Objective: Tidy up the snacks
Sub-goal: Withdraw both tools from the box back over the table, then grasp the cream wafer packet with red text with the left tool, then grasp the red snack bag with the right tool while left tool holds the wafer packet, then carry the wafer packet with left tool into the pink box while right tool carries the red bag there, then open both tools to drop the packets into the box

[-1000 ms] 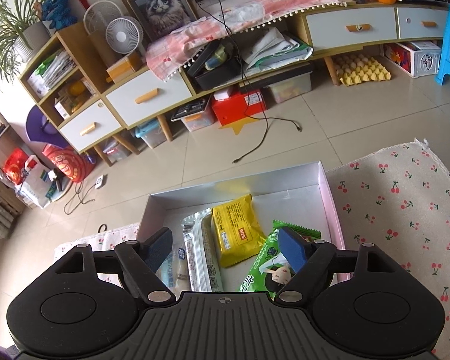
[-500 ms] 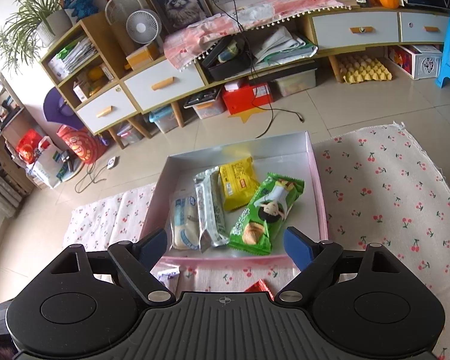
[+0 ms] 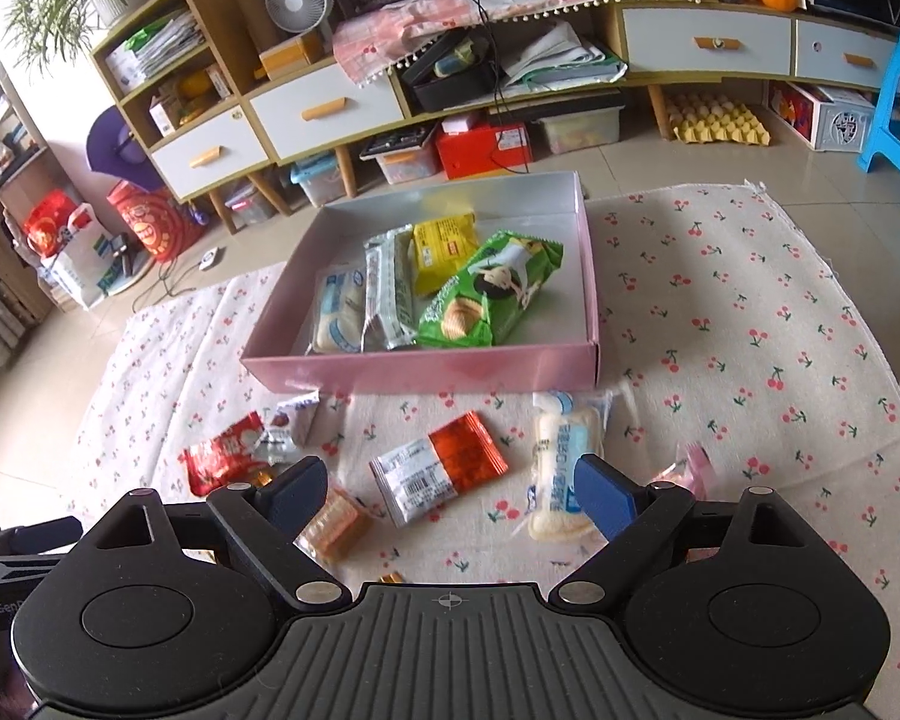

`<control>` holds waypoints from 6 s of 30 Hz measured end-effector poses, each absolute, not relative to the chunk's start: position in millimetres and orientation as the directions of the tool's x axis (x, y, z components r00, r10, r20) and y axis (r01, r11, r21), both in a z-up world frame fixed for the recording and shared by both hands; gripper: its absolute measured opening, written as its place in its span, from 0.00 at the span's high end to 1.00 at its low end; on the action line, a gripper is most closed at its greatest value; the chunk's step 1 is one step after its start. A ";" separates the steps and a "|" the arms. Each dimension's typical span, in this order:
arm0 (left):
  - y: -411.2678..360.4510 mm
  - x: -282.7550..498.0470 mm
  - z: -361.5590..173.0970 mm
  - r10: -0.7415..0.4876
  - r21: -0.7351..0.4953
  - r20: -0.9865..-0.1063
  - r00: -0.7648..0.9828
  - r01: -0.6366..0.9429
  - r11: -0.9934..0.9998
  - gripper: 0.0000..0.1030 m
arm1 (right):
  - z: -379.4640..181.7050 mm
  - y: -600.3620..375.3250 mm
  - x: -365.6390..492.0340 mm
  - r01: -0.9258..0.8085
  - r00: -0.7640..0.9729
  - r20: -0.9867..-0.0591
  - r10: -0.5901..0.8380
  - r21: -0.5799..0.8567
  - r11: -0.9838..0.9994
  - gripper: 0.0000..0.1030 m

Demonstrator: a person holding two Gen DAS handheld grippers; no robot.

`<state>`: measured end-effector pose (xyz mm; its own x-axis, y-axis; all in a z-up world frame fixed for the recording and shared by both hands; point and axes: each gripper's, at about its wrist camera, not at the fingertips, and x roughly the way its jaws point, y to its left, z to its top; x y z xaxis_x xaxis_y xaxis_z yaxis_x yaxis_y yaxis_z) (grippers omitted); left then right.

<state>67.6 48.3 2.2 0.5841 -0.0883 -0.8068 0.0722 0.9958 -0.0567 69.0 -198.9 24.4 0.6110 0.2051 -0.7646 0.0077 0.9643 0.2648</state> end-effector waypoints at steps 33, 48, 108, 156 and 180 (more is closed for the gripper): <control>69.0 11.4 -53.8 -0.038 -0.015 -0.883 0.467 0.054 0.998 0.11 | -49.7 -158.1 18.2 -0.203 0.453 -0.878 0.156 0.069 0.977 0.11; 60.7 10.4 -46.1 -0.059 -0.016 -0.857 0.511 0.087 0.996 0.55 | -43.7 -163.1 21.1 -0.201 0.498 -0.851 0.168 0.075 0.977 0.14; 25.3 98.4 3.2 -0.277 -0.319 -0.765 0.581 0.032 0.947 0.56 | 14.8 -234.9 129.9 0.075 0.644 -0.701 0.305 0.455 0.887 0.64; -17.1 183.9 5.3 -0.097 -0.106 -0.730 0.677 0.029 0.994 0.56 | -3.9 -292.6 166.9 0.214 0.650 -0.646 0.401 0.662 0.718 0.44; -13.1 185.9 0.5 -0.060 -0.048 -0.718 0.693 0.037 0.998 0.28 | -1.6 -283.1 167.4 0.185 0.627 -0.670 0.396 0.623 0.760 0.35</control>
<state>185.9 -13.1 0.5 0.6931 -0.0604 -0.7183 0.0372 0.9982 -0.0480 167.4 -283.1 -1.6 0.6273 0.3965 -0.6703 0.1853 0.7600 0.6229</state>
